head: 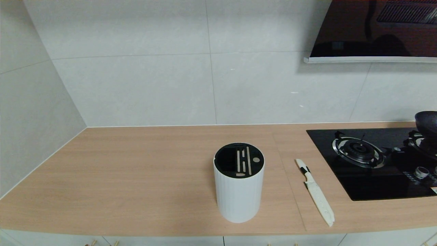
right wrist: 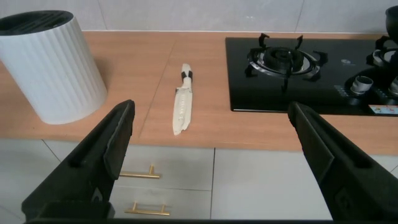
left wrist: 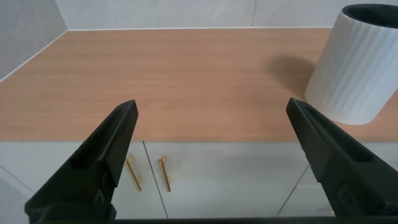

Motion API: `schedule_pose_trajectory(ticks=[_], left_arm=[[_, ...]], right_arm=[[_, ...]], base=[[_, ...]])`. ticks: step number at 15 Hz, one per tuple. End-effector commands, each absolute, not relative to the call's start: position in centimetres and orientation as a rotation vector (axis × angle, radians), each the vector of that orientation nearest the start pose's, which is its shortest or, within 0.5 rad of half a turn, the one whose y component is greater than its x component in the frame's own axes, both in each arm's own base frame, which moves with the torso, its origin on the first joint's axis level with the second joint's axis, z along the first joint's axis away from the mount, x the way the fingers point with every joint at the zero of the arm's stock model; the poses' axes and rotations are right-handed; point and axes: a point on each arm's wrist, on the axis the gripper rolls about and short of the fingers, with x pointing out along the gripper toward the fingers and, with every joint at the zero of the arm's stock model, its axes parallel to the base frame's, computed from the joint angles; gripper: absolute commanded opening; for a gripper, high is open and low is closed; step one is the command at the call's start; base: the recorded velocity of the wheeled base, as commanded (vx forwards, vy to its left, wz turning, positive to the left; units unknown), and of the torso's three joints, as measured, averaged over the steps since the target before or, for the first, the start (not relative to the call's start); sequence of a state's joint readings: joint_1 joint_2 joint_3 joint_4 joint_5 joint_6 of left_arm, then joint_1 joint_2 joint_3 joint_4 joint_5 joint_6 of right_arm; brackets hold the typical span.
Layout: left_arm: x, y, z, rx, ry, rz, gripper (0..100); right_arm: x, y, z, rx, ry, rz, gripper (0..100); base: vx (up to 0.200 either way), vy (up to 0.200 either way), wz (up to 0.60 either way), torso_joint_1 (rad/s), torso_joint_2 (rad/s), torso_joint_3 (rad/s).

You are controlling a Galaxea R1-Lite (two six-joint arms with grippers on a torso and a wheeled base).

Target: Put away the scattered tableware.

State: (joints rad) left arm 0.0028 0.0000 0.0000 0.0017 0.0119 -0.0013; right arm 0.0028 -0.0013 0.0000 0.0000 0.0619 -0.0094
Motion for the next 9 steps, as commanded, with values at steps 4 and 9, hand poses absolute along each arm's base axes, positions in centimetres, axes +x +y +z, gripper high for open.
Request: schedule_pose_trajectory(ticks=[4,9], left_arm=[[-2.3,0.0,7.5,-0.002,0.002,0.015,100],[-2.3,0.0,7.5,-0.002,0.003,0.015,100]], right_arm=[[-3.8,0.1,12.3,0.004,-0.184,0.077,100],[-0.6,0.4,17.3,0.01,0.046,0.187,100]], base=[[0.0,0.0,0.0,0.0,0.0,0.0],[0.0,0.0,0.0,0.0,0.0,0.0]])
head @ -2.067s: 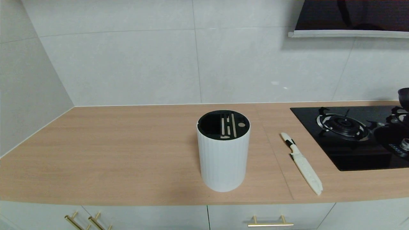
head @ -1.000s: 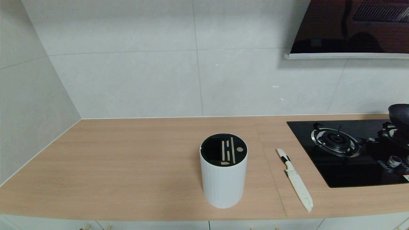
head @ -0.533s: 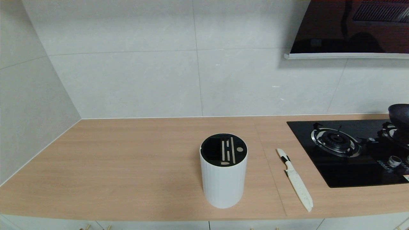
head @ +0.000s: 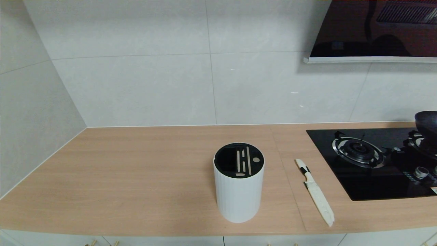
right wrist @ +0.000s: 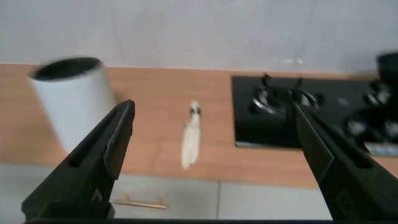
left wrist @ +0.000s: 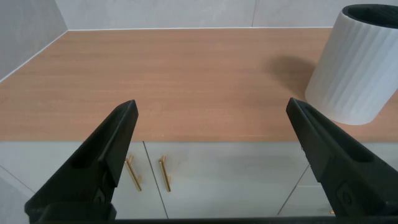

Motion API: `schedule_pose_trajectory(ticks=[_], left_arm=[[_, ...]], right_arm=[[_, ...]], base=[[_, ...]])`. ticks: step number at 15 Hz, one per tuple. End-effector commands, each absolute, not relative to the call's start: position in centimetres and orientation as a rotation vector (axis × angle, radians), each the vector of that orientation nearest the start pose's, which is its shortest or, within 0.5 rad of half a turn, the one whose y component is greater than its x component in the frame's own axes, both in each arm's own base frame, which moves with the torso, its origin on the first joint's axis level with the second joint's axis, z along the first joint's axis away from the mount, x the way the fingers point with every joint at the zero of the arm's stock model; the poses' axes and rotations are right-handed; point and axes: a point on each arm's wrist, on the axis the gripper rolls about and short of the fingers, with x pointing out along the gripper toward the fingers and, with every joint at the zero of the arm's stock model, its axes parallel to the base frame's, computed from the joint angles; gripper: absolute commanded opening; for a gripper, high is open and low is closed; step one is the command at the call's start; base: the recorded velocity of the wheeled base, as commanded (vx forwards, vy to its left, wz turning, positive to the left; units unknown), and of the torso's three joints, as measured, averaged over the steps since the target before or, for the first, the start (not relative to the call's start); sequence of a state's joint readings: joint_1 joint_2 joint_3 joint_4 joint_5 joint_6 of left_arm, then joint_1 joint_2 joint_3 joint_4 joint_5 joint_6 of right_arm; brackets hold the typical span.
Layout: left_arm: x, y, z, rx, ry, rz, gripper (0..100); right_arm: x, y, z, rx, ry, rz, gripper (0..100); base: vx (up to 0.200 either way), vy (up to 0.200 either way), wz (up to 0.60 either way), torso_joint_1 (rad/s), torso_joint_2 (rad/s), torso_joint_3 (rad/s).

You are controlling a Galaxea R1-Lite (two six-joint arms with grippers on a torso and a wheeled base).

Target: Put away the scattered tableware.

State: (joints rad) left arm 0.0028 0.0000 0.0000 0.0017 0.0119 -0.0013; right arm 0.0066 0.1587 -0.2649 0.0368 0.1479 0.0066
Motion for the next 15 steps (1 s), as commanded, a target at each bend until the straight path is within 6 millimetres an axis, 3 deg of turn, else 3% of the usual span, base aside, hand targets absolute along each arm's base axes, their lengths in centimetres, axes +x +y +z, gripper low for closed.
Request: schedule_pose_trajectory(ticks=[1,2,4,5,8,9,11,15], left_arm=[[-2.3,0.0,7.5,-0.002,0.003,0.015,100],[-2.3,0.0,7.5,-0.002,0.002,0.015,100],[-2.3,0.0,7.5,-0.002,0.002,0.015,100],[-2.3,0.0,7.5,-0.002,0.002,0.015,100],[-2.3,0.0,7.5,-0.002,0.002,0.015,100],[-2.3,0.0,7.5,-0.002,0.003,0.015,100],[-2.3,0.0,7.5,-0.002,0.002,0.015,100],[-2.3,0.0,7.5,-0.002,0.002,0.015,100]], right_arm=[[1.1,0.4,18.8,0.017,0.103,0.199,100],[4.3,0.5,20.2,0.026,0.21,0.196,100],[8.5,0.7,19.8,0.034,0.366,0.211,100],[9.5,0.9,19.7,0.033,0.385,0.232,100],[15.5,2.2,18.6,0.022,0.42,0.283,100],[16.5,2.5,18.4,0.02,0.428,0.29,100],[20.4,3.4,16.6,0.004,0.48,0.273,100],[24.9,5.3,14.8,-0.04,0.464,0.201,100]], base=[[0.0,0.0,0.0,0.0,0.0,0.0],[0.0,0.0,0.0,0.0,0.0,0.0],[0.0,0.0,0.0,0.0,0.0,0.0],[0.0,0.0,0.0,0.0,0.0,0.0],[0.0,0.0,0.0,0.0,0.0,0.0],[0.0,0.0,0.0,0.0,0.0,0.0],[0.0,0.0,0.0,0.0,0.0,0.0],[0.0,0.0,0.0,0.0,0.0,0.0]])
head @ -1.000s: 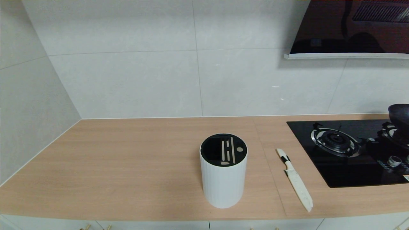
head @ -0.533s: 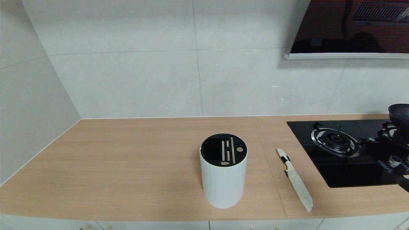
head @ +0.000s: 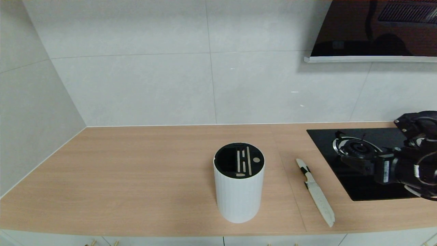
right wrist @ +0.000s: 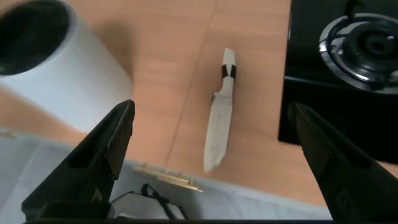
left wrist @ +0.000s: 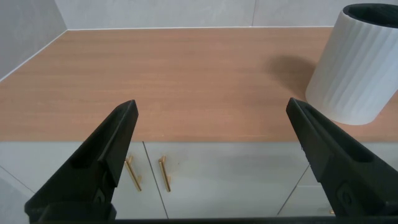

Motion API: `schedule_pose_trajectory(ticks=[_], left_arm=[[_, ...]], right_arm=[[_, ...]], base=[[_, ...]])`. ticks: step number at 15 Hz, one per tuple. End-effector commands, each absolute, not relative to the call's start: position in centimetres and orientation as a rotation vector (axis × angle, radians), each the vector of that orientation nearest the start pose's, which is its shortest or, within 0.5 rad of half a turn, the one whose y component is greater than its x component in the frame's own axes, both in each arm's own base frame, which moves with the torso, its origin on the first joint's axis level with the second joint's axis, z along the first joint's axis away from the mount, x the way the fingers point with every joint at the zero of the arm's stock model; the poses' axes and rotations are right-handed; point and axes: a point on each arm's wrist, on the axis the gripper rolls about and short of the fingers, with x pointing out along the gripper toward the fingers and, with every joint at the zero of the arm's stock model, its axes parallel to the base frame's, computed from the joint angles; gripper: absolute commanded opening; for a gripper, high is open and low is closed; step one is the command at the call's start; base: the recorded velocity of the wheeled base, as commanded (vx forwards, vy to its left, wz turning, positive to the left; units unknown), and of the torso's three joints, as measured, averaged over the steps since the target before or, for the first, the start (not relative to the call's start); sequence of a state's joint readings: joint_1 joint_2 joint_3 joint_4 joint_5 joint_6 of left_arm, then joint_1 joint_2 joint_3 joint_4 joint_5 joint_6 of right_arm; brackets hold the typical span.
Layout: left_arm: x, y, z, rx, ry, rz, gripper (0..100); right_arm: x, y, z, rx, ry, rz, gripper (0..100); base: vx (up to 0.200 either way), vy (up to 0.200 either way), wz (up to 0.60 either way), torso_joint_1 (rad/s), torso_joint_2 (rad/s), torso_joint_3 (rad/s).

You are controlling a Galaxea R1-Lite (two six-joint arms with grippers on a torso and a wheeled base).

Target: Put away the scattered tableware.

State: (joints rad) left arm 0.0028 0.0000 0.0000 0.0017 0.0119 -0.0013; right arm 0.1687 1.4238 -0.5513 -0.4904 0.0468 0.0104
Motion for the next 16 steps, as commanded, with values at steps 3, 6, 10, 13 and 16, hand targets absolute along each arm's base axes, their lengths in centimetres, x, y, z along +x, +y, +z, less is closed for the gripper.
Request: schedule_pose_trajectory(ticks=[3,6,10,13,16], left_arm=[[-2.3,0.0,7.5,-0.002,0.002,0.015,100],[-2.3,0.0,7.5,-0.002,0.002,0.015,100],[-2.3,0.0,7.5,-0.002,0.002,0.015,100],[-2.3,0.0,7.5,-0.002,0.003,0.015,100],[-2.3,0.0,7.5,-0.002,0.003,0.015,100]], right_arm=[[26.8,6.0,12.2,-0.066,0.532,0.175,100],[28.9,6.9,9.0,-0.077,0.597,0.183,100],[30.9,7.4,4.7,-0.08,0.641,0.174,100],[32.3,7.7,1.8,-0.068,0.647,0.152,100],[33.2,7.7,-0.4,-0.064,0.655,0.134,100]], base=[[0.0,0.0,0.0,0.0,0.0,0.0],[0.0,0.0,0.0,0.0,0.0,0.0],[0.0,0.0,0.0,0.0,0.0,0.0],[0.0,0.0,0.0,0.0,0.0,0.0],[0.0,0.0,0.0,0.0,0.0,0.0]])
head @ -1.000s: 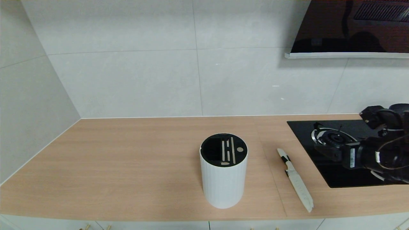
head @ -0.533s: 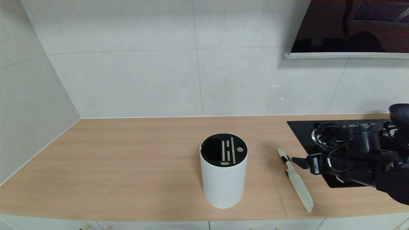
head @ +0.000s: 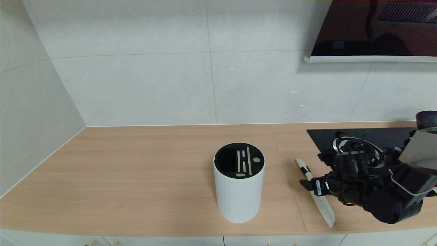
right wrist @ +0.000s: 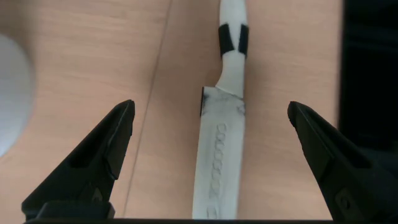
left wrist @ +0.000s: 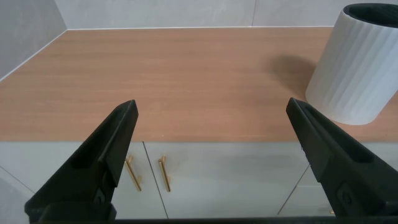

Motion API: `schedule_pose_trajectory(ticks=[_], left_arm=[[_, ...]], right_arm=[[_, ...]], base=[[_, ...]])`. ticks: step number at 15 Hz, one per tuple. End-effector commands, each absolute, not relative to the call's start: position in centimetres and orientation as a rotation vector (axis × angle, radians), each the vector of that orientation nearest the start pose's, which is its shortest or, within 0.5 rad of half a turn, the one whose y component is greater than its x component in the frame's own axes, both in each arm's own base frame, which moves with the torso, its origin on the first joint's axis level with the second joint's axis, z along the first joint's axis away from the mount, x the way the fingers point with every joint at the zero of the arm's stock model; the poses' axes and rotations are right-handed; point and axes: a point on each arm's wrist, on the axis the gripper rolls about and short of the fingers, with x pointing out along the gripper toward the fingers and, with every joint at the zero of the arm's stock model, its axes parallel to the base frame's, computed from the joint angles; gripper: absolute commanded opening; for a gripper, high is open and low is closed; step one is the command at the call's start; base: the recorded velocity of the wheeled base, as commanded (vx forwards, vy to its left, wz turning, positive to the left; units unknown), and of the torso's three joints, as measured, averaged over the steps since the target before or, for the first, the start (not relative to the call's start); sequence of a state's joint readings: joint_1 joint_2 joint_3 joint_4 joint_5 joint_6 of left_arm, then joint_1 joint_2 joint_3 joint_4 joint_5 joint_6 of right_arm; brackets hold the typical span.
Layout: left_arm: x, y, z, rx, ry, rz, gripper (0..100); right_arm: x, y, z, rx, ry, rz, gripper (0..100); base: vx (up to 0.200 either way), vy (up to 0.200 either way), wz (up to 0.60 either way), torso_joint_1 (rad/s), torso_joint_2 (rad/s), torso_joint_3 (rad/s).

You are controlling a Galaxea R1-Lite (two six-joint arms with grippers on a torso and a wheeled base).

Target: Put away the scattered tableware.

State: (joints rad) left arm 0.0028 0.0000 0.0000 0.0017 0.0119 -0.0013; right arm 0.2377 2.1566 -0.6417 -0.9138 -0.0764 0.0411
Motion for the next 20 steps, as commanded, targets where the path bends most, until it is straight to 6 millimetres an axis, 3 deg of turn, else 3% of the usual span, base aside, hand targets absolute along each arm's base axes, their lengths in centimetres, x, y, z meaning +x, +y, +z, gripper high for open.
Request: schedule_pose_trajectory(ticks=[1,6,20], left_arm=[[-2.3,0.0,7.5,-0.002,0.003,0.015,100],[-2.3,0.0,7.5,-0.002,0.002,0.015,100],[-2.3,0.0,7.5,-0.002,0.003,0.015,100]], right_arm=[[33.3,7.7,-0.8,-0.069,0.663,0.122,100],[34.2,7.8,-2.3,-0.034,0.635,0.096,100],[34.6,7.8,-2.7,-0.036,0.62,0.081,100]], base=[[0.0,0.0,0.0,0.0,0.0,0.0],[0.0,0.0,0.0,0.0,0.0,0.0],[0.0,0.0,0.0,0.0,0.0,0.0]])
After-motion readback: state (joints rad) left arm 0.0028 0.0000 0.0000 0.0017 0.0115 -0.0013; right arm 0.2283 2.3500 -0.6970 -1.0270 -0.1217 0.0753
